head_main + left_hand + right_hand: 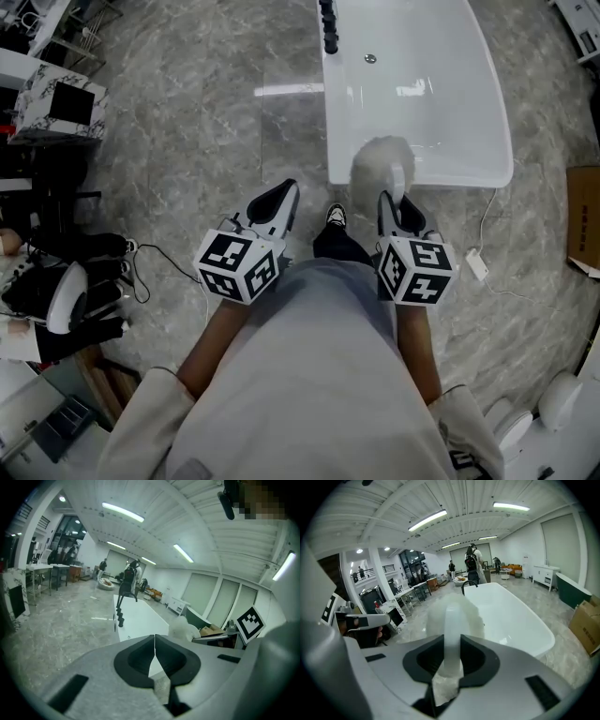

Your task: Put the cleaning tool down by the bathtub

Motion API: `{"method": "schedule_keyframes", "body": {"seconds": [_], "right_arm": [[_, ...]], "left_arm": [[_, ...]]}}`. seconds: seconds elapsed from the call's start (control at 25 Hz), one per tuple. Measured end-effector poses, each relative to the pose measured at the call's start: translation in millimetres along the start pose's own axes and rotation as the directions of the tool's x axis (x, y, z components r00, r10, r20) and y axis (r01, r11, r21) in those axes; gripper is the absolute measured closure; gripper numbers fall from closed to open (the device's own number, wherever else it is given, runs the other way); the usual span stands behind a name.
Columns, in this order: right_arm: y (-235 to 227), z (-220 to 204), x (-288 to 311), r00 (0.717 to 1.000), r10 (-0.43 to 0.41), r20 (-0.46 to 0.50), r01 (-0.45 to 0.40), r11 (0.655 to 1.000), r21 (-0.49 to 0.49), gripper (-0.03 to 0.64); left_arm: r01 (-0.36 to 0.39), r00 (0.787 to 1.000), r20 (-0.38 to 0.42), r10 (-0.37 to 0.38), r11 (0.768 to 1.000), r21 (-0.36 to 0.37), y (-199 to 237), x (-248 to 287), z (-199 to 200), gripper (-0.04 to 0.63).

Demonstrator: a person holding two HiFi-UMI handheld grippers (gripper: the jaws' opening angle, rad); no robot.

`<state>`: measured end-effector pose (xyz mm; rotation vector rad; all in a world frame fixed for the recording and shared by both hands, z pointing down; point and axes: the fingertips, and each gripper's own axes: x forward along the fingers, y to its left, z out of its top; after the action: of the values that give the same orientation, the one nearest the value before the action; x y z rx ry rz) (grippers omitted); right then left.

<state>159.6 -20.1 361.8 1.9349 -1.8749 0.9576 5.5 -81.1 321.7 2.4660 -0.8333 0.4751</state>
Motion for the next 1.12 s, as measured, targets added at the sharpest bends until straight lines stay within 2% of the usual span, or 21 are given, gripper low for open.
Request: {"method": "schedule_keyframes", "body": {"seconds": [0.52,0.72,1.12], "right_arm": [[-43,32,45,0.994,0.106,-0.021,-0.106,0.994,-0.025,0.549],[-47,36,52,0.989,0.137,-0.047,-0.140,0.989,-0.045,0.549],[-36,32,70,0.978,0.177,-0.111,-0.185,0.981,-0.063,0.549]], "left_arm": [[-0.085,0.996,-0.004,0.085,0.996,-0.029,2,44,15,0.586],[-0.104,0.994,-0.030,0.103,0.994,-0.027,2,46,11,0.586],[-0.131,0.990,-0.052,0.127,0.989,-0.068,19,44,1,0.586]]}}
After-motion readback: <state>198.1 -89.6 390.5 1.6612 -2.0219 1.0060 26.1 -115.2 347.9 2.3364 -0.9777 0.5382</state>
